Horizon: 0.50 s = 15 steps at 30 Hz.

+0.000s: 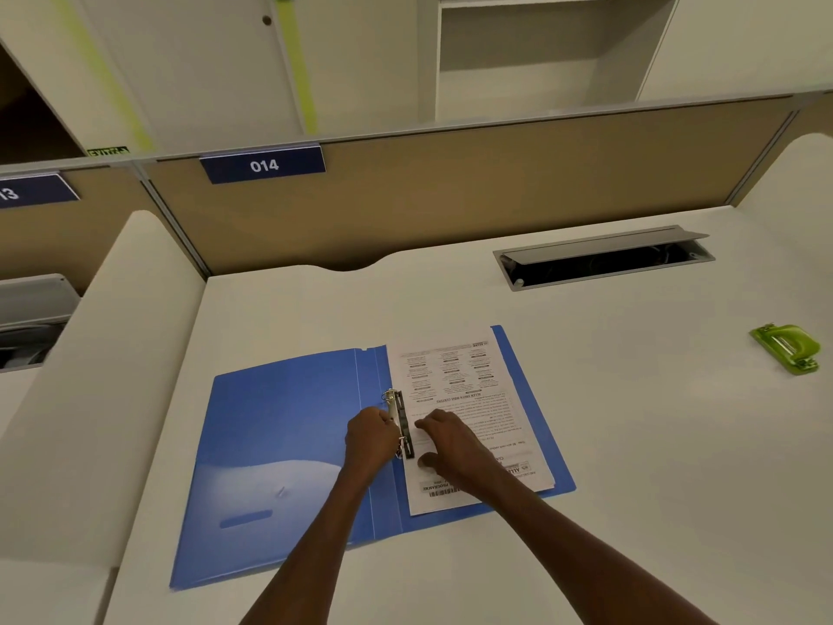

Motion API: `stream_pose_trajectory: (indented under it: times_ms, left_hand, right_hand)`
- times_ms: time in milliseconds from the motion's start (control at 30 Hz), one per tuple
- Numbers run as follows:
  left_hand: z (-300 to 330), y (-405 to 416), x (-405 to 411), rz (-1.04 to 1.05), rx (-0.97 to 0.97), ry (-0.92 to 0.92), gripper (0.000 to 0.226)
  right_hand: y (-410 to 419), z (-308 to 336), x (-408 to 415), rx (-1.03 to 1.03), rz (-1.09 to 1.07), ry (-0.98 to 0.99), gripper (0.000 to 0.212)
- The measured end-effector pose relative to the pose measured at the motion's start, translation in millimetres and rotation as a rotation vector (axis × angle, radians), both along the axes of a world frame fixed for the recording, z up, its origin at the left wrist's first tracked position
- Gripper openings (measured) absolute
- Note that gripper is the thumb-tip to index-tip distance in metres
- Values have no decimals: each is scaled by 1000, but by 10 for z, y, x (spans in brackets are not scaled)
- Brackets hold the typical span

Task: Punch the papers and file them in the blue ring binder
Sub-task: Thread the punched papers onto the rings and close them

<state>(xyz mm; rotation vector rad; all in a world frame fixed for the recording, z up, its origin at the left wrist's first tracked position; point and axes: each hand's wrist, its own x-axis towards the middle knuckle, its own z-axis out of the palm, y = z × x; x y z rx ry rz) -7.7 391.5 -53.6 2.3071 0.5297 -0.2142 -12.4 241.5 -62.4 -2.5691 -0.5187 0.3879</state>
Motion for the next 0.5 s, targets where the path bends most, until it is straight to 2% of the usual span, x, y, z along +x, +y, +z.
stream_pose_trajectory:
  times_ms: [167,367,500]
  left_hand:
    - [2,22,-4,-95,-33,-11,16]
    - [-44,138,-170,-208,-155,-103,21]
    - [-94,173,-280,-265,-153,-170,16]
  right_hand:
    - [27,5,39,-16,19,-86,39]
    - [17,7,34,-40,16,-77,45]
    - [21,36,46,-31,-7,-84,38]
